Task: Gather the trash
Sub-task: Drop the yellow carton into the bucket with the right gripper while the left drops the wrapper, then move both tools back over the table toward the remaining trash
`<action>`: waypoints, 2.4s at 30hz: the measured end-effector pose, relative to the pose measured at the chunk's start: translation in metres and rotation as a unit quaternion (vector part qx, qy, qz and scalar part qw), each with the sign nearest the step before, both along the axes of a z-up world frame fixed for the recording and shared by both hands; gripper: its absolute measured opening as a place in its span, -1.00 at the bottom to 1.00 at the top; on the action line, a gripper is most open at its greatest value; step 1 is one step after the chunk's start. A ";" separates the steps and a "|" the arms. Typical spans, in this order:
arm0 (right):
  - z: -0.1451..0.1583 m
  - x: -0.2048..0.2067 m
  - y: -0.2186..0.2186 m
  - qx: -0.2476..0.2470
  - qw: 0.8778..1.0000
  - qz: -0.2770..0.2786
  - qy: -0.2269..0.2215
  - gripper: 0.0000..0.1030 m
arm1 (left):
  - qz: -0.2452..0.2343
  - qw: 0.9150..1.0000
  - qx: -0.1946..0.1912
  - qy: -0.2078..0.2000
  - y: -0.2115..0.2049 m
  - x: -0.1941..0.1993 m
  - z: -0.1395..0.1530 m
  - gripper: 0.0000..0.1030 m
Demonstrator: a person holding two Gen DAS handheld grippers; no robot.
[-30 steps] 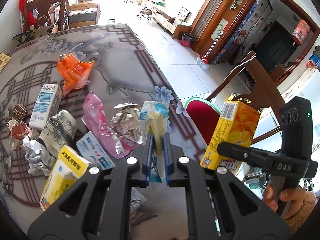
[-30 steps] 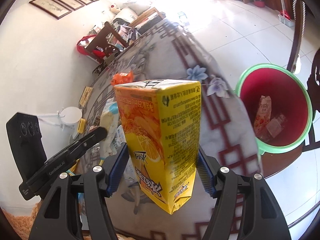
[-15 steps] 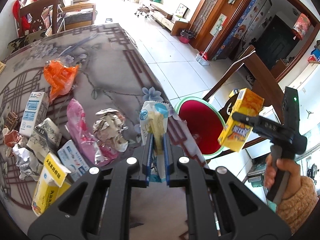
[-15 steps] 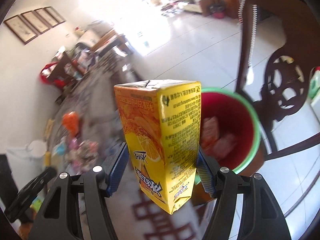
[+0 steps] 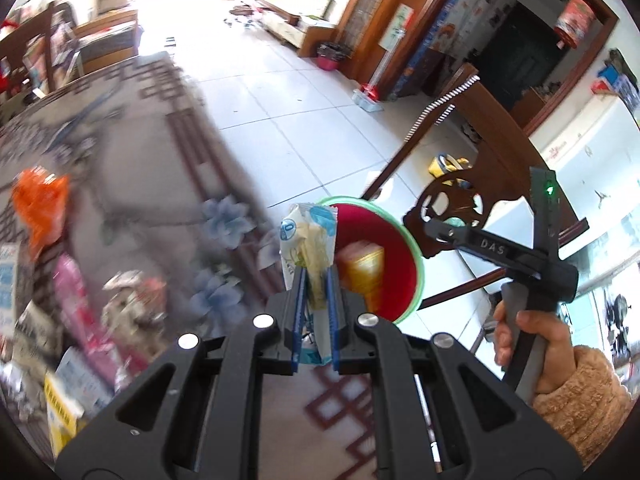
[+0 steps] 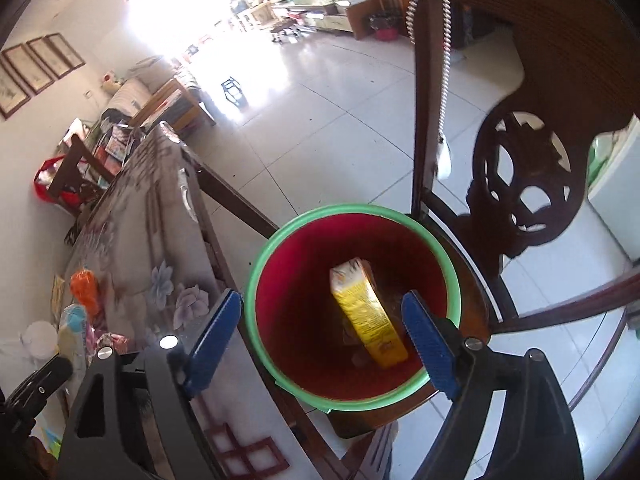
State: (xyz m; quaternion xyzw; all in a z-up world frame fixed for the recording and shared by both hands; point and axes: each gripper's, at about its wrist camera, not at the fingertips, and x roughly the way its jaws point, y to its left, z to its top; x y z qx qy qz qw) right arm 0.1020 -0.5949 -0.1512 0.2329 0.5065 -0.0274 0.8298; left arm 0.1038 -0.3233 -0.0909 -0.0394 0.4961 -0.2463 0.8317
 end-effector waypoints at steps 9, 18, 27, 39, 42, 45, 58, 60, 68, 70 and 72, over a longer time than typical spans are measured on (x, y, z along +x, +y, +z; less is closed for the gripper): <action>0.006 -0.027 -0.011 -0.005 1.000 -0.014 0.011 0.56 | -0.082 0.996 -0.011 0.014 -0.071 0.026 -0.020 -0.82; 0.020 -0.052 -0.004 -0.017 1.000 -0.018 0.006 0.56 | -0.074 0.996 -0.039 0.005 -0.075 0.030 -0.018 0.45; 0.032 -0.058 0.046 -0.020 0.999 0.028 -0.004 0.56 | -0.025 0.999 -0.008 -0.037 -0.006 -0.014 0.005 0.45; 0.035 -0.066 0.172 -0.027 0.989 0.145 0.000 0.56 | 0.110 0.993 0.038 -0.018 0.155 -0.072 -0.004 0.45; 0.032 -0.070 0.217 -0.030 0.981 0.189 0.008 0.56 | 0.151 0.987 0.048 -0.010 0.201 -0.089 -0.009 0.45; 0.027 -0.076 0.257 -0.029 0.973 0.230 0.016 0.56 | 0.183 0.982 0.056 0.002 0.240 -0.104 -0.015 0.45; 0.022 -0.090 0.348 -0.046 0.959 0.279 0.029 0.56 | 0.240 0.969 0.008 0.062 0.324 -0.076 -0.058 0.45; 0.022 -0.091 0.346 -0.052 0.961 0.269 0.032 0.56 | 0.233 0.969 0.000 0.080 0.324 -0.063 -0.072 0.45; 0.016 -0.082 0.346 -0.069 0.964 0.250 0.053 0.56 | 0.230 0.965 -0.034 0.123 0.334 -0.049 -0.104 -0.17; 0.008 -0.078 0.355 -0.076 0.960 0.264 0.062 0.56 | 0.235 0.965 -0.033 0.113 0.340 -0.056 -0.098 -0.20; 0.000 -0.073 0.366 -0.082 0.953 0.284 0.072 0.56 | 0.245 0.964 -0.037 0.098 0.349 -0.066 -0.087 -0.20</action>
